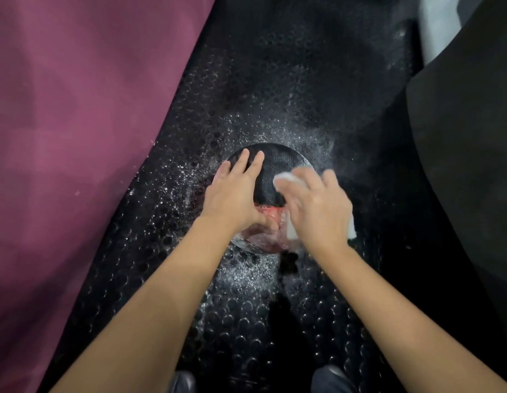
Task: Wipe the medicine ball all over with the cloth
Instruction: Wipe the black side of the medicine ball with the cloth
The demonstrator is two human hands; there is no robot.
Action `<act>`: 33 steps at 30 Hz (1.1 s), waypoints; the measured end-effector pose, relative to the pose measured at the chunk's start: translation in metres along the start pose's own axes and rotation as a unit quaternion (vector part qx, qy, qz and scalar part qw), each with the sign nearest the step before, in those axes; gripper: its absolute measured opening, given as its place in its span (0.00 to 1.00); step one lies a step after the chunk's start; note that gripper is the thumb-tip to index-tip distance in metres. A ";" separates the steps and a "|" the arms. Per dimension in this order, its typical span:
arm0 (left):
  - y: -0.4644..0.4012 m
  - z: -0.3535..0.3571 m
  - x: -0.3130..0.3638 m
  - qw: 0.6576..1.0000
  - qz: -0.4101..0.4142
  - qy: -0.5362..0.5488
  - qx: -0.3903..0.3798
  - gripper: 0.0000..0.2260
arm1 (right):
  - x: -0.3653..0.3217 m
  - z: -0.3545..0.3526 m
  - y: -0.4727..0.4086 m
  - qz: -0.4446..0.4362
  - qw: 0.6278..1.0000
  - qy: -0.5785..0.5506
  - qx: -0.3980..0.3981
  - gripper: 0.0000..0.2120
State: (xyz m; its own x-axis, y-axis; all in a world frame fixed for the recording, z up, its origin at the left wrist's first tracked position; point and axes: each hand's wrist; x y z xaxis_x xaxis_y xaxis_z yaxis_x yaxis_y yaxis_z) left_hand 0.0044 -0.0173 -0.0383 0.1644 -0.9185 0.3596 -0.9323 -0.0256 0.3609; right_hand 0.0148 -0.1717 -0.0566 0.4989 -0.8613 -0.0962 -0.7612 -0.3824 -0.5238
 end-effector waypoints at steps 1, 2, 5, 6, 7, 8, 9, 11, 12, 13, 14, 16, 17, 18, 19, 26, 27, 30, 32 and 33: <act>0.000 0.000 0.000 1.000 -0.001 -0.003 0.004 0.60 | -0.002 0.002 -0.006 0.027 1.000 -0.003 0.007 0.04; -0.001 -0.001 -0.001 1.000 -0.002 -0.003 0.008 0.60 | -0.005 0.003 -0.005 0.036 0.999 -0.003 0.013 0.04; -0.002 -0.004 -0.006 1.000 -0.010 0.013 0.004 0.60 | -0.008 0.000 0.021 -0.002 1.000 0.003 -0.001 0.07; 0.000 -0.004 -0.005 1.000 -0.011 0.017 0.001 0.60 | -0.008 -0.003 0.026 -0.010 1.000 -0.001 0.000 0.07; 0.002 -0.003 -0.003 1.000 -0.011 0.017 -0.001 0.61 | -0.006 -0.004 0.025 -0.010 1.000 -0.007 0.002 0.07; 0.004 -0.002 -0.001 1.000 -0.009 0.014 -0.002 0.61 | -0.005 -0.004 0.018 0.003 1.000 -0.014 0.001 0.05; 0.004 0.000 0.001 1.000 -0.009 0.010 0.000 0.60 | -0.005 -0.004 0.008 0.027 0.999 -0.017 -0.001 0.04; 0.003 0.000 0.002 1.000 -0.014 0.005 0.008 0.60 | -0.007 0.000 -0.007 0.066 0.998 -0.014 0.005 0.04; 0.002 0.000 0.002 1.000 -0.016 0.004 0.013 0.60 | -0.009 0.001 -0.005 0.062 0.998 -0.008 0.005 0.04; 0.001 -0.001 0.001 1.000 -0.016 0.001 0.018 0.59 | -0.009 0.002 0.002 0.036 0.999 -0.003 0.003 0.06; 0.000 -0.001 0.000 1.000 -0.014 -0.001 0.022 0.58 | -0.008 0.001 0.010 0.001 1.000 -0.002 -0.003 0.07; 0.002 0.000 0.000 1.000 -0.011 -0.001 0.019 0.58 | -0.004 -0.005 0.020 -0.046 0.999 -0.008 -0.006 0.06; 0.003 0.001 0.001 1.000 -0.009 -0.002 0.017 0.58 | -0.002 -0.006 0.016 -0.042 0.999 -0.011 -0.005 0.06; 0.003 0.002 0.002 1.000 -0.008 -0.005 0.018 0.58 | -0.004 -0.005 0.008 -0.018 1.000 -0.015 -0.006 0.05; 0.002 0.002 0.003 1.000 -0.007 -0.008 0.023 0.56 | -0.008 -0.003 -0.001 0.002 1.000 -0.013 -0.007 0.05; 0.003 0.001 -0.002 1.000 -0.010 0.005 0.019 0.58 | 0.001 -0.005 0.022 -0.069 0.998 -0.016 -0.003 0.08; 0.003 0.002 0.000 1.000 -0.009 0.001 0.017 0.59 | 0.002 -0.005 0.016 -0.040 0.999 -0.010 -0.002 0.06; 0.001 0.002 0.003 0.999 -0.006 -0.008 0.031 0.54 | -0.011 0.002 0.001 -0.004 1.000 0.002 0.004 0.06; 0.001 0.003 -0.001 0.999 -0.011 -0.002 0.037 0.53 | -0.012 0.002 0.013 -0.049 0.999 -0.008 -0.001 0.06; 0.002 0.003 -0.003 0.999 -0.015 0.003 0.034 0.54 | -0.008 0.000 0.019 -0.066 0.998 -0.015 -0.004 0.07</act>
State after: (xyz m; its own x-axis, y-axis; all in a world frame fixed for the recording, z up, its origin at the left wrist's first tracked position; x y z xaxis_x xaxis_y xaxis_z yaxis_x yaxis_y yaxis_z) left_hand 0.0009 -0.0157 -0.0407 0.1941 -0.9149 0.3540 -0.9465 -0.0798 0.3128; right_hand -0.0037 -0.1720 -0.0656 0.6071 -0.7930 -0.0519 -0.6910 -0.4945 -0.5273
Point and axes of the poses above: each hand's wrist, its own y-axis away from the middle knuckle, its own z-axis out of the palm, x = y × z, and after that the axes turned 4 degrees about x, right-handed
